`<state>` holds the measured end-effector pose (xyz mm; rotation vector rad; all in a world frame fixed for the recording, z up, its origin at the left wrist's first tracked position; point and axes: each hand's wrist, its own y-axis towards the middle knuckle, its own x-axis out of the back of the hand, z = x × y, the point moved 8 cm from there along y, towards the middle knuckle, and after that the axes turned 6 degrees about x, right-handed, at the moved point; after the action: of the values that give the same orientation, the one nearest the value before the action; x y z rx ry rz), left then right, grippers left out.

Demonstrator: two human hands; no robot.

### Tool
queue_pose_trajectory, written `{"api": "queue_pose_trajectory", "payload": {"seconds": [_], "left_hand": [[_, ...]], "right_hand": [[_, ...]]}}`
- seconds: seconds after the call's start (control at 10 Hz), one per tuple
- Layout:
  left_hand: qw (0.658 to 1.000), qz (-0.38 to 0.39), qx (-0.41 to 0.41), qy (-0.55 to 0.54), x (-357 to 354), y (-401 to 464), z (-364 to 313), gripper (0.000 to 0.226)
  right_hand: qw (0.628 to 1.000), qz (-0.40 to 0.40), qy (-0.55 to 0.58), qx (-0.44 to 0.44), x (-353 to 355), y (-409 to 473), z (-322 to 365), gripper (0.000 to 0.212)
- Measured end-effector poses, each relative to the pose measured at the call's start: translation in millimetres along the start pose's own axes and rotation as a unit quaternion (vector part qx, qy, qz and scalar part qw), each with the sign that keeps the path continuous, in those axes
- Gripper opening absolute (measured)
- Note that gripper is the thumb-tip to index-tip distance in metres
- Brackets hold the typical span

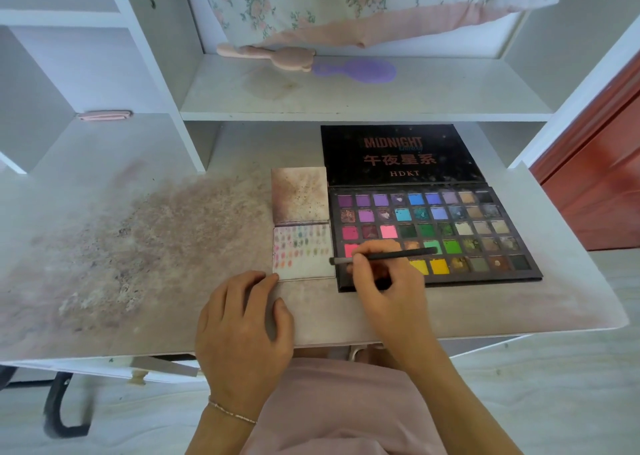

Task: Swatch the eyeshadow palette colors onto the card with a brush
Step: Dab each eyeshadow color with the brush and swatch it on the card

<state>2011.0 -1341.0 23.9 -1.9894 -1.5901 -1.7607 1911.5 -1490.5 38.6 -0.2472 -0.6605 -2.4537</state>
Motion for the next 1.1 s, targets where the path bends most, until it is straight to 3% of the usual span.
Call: {"api": "queue_pose_trajectory", "payload": {"seconds": [0.4, 1.1], "left_hand": [[1.000, 0.009, 0.005, -0.007, 0.9, 0.3, 0.2, 0.033], [1.000, 0.021, 0.010, -0.007, 0.0, 0.7, 0.1, 0.033]], "right_hand": [[0.995, 0.091, -0.048, 0.002, -39.0, 6.1, 4.1, 0.003], [0.991, 0.113, -0.075, 0.006, -40.7, 6.0, 6.4, 0.002]]}}
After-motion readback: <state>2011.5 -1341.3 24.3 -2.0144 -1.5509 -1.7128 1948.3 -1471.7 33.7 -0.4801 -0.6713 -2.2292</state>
